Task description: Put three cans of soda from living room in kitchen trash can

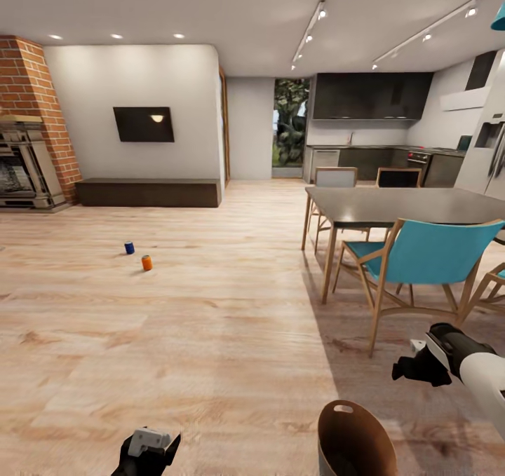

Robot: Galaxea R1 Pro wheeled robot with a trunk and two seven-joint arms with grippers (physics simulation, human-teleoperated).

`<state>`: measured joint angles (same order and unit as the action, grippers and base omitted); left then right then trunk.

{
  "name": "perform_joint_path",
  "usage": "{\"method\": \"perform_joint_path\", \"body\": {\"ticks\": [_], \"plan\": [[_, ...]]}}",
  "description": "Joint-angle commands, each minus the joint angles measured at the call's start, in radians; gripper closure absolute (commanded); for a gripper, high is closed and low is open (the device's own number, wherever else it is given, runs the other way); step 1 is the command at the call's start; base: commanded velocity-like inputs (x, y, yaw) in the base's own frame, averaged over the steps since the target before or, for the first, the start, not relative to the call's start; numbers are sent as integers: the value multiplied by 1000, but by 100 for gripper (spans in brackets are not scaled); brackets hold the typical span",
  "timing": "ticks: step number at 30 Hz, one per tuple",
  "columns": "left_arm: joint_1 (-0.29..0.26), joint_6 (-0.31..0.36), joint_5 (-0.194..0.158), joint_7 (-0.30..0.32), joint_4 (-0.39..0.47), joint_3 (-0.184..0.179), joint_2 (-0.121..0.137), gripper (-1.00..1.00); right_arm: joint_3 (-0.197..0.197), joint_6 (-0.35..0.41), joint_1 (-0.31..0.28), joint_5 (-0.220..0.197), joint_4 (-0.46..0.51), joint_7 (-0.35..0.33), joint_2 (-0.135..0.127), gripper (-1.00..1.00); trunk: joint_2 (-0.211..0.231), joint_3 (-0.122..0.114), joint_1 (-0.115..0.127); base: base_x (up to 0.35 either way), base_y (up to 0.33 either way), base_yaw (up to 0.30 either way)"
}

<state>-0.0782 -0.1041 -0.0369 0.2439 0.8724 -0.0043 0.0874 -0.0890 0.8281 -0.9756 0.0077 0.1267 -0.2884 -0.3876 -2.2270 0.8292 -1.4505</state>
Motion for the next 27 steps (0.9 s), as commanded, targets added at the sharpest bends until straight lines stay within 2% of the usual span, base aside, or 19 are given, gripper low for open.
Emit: {"method": "perform_joint_path", "body": {"ticks": [1,17,27], "plan": [[0,0,0,0,0,0,0,-100,0,0,0,0,1,0,0,-100,0,0,0,-174,132,0],[0,-3,-1,-1,0,1,0,-100,-1,-3,0,0,3,-1,0,-100,0,0,0,-27,24,0],[0,-1,-1,0,0,1,0,-100,-1,-3,0,0,5,-1,0,-100,0,0,0,23,151,0]]}}
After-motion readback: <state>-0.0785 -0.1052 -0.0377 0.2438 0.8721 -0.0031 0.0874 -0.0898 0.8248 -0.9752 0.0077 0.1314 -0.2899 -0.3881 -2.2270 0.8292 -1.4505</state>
